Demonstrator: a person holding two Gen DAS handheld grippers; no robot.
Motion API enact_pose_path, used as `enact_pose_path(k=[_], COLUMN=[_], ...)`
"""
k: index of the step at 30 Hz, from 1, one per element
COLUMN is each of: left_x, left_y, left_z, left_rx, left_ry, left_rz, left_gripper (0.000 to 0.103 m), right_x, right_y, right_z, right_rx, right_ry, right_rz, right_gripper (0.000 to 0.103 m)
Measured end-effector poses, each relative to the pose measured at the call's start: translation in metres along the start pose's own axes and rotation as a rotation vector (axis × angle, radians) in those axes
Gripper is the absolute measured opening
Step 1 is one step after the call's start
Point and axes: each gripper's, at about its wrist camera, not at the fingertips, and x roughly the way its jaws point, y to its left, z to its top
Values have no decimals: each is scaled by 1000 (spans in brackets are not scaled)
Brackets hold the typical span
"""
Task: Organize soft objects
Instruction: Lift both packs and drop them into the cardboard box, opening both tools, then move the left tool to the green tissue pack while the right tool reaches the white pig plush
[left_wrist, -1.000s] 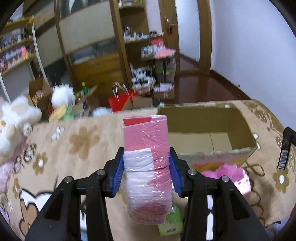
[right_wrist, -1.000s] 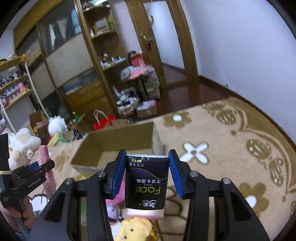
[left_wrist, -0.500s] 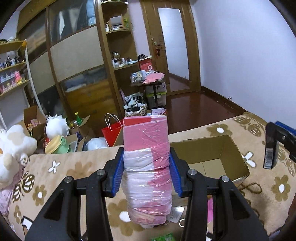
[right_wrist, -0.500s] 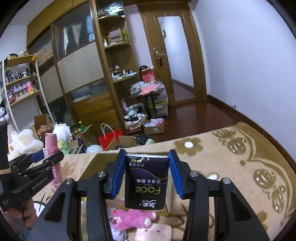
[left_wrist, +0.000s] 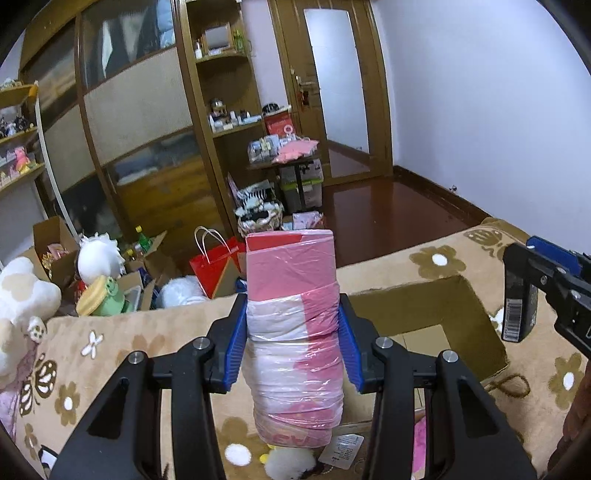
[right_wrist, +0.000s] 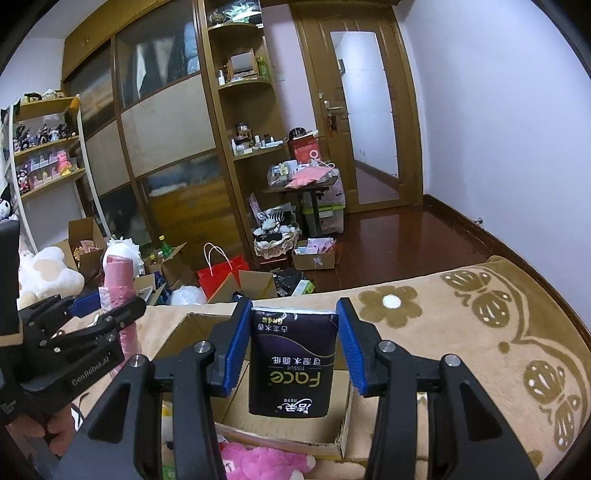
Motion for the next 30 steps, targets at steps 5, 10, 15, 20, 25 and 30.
enact_pose_path(k=[5,10,15,20,25,30], left_x=[21,38,47,53,57,56], left_y=[-2,-2,-3,2,3,5], left_z=[-8,-15,-18,-21,-22,-23], left_rx=[-1,-19,-31,-58,-71,-71], left_ry=[53,104,127,153,172,177], left_rz=[-12,-47,-66,-95,-98,-89], left_gripper=[44,44,44,45,55,66], right_x=[18,31,42,47,48,44], right_y=[1,0,-1,-3,-2,-1], right_z=[-7,-18,-23,-27,-28,-28], right_rx=[-11,-43,-46,-44,-42,-42], right_ry=[32,68,100,120,127,120], right_rz=[10,1,16,17,19,23], right_gripper=[49,49,49,49,50,61])
